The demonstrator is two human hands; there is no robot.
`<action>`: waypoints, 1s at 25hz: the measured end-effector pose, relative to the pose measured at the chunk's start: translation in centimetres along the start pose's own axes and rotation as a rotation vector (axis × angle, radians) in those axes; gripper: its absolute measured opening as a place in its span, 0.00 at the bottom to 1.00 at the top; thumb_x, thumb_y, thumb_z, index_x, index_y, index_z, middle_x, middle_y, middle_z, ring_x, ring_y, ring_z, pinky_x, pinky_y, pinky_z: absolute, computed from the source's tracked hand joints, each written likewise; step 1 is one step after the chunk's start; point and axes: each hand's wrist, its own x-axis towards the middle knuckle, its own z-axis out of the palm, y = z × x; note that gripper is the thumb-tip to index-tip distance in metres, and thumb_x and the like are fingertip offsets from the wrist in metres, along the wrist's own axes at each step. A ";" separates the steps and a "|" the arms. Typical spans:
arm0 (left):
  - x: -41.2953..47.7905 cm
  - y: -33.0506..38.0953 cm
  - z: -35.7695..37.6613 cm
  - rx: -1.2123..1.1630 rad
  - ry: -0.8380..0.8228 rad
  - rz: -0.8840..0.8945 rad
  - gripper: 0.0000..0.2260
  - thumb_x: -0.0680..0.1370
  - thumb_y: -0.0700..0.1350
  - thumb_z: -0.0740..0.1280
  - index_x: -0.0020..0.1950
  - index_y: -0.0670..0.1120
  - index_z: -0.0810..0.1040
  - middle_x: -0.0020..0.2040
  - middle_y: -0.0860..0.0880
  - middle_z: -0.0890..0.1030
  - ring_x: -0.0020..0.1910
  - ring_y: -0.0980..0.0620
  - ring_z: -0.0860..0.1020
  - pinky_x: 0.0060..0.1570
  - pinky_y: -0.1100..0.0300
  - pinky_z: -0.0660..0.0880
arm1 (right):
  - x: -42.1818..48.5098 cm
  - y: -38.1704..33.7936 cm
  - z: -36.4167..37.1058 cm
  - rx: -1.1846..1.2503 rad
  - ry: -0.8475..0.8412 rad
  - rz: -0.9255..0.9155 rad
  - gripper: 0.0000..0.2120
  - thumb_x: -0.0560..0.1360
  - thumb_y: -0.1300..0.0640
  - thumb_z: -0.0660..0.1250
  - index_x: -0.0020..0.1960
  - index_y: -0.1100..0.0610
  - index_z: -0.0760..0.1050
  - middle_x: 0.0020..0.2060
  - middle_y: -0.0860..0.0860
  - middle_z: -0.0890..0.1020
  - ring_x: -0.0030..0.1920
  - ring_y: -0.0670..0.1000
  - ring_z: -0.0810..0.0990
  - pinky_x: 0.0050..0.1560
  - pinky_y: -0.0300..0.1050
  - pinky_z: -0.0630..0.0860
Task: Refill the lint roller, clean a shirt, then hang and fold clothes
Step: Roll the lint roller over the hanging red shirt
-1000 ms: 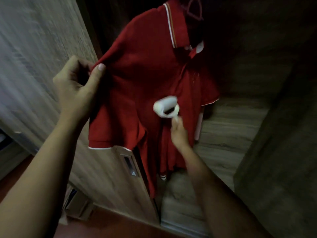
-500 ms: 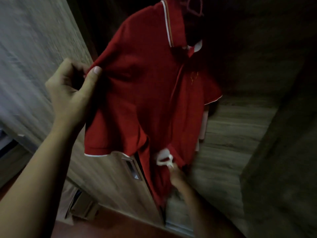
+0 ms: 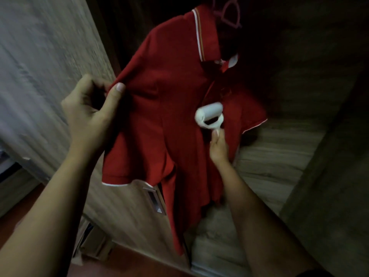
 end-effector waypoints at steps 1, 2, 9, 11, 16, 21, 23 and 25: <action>0.0 0.0 0.0 0.010 -0.001 0.003 0.10 0.77 0.50 0.67 0.38 0.55 0.69 0.34 0.51 0.74 0.35 0.47 0.72 0.35 0.54 0.68 | -1.8 3.0 1.0 -0.049 -0.025 0.051 0.16 0.81 0.53 0.52 0.64 0.59 0.68 0.54 0.62 0.79 0.55 0.63 0.77 0.49 0.48 0.68; 0.0 0.0 0.0 0.018 -0.003 0.005 0.10 0.77 0.50 0.67 0.38 0.55 0.69 0.34 0.50 0.74 0.34 0.46 0.72 0.35 0.53 0.68 | -3.8 6.6 2.1 -0.092 -0.079 0.119 0.17 0.81 0.55 0.54 0.66 0.60 0.68 0.58 0.63 0.78 0.57 0.63 0.76 0.52 0.48 0.69; 0.0 -0.1 -0.1 0.010 -0.022 0.012 0.09 0.77 0.49 0.67 0.39 0.55 0.70 0.34 0.50 0.74 0.36 0.45 0.73 0.36 0.47 0.70 | -8.0 17.7 4.2 -0.107 -0.200 0.338 0.40 0.71 0.27 0.45 0.67 0.56 0.67 0.65 0.57 0.74 0.62 0.59 0.75 0.61 0.52 0.71; 0.0 0.0 -0.1 0.001 -0.023 0.006 0.09 0.77 0.49 0.67 0.39 0.55 0.70 0.35 0.42 0.76 0.36 0.44 0.74 0.36 0.47 0.70 | -5.7 11.0 2.1 -0.016 -0.074 0.317 0.33 0.76 0.35 0.46 0.66 0.59 0.68 0.63 0.61 0.75 0.61 0.62 0.75 0.62 0.55 0.70; -0.1 0.2 0.0 -0.007 -0.014 0.002 0.09 0.77 0.50 0.67 0.39 0.55 0.70 0.35 0.45 0.76 0.36 0.44 0.74 0.36 0.50 0.70 | 3.7 0.1 -2.5 0.062 0.166 0.167 0.20 0.81 0.48 0.48 0.65 0.59 0.66 0.58 0.63 0.77 0.55 0.62 0.77 0.59 0.55 0.73; -0.2 0.3 0.1 -0.012 -0.002 -0.008 0.09 0.77 0.49 0.67 0.38 0.55 0.70 0.37 0.37 0.78 0.35 0.39 0.76 0.36 0.48 0.71 | -3.1 2.1 1.0 0.088 -0.072 0.190 0.18 0.81 0.47 0.47 0.60 0.55 0.68 0.41 0.52 0.74 0.40 0.51 0.73 0.50 0.50 0.74; -0.2 0.4 0.2 -0.012 0.008 -0.004 0.09 0.77 0.50 0.67 0.38 0.55 0.70 0.37 0.41 0.77 0.35 0.42 0.75 0.36 0.47 0.71 | -9.9 5.3 2.6 0.009 -0.148 0.206 0.21 0.79 0.41 0.45 0.57 0.53 0.68 0.34 0.46 0.71 0.34 0.44 0.70 0.40 0.41 0.70; -0.3 0.3 0.2 -0.014 0.011 -0.011 0.09 0.77 0.50 0.67 0.38 0.55 0.70 0.36 0.41 0.76 0.35 0.40 0.75 0.36 0.47 0.71 | -15.9 8.3 3.6 -0.065 -0.280 0.267 0.29 0.76 0.36 0.42 0.61 0.54 0.69 0.40 0.47 0.76 0.38 0.44 0.73 0.44 0.40 0.73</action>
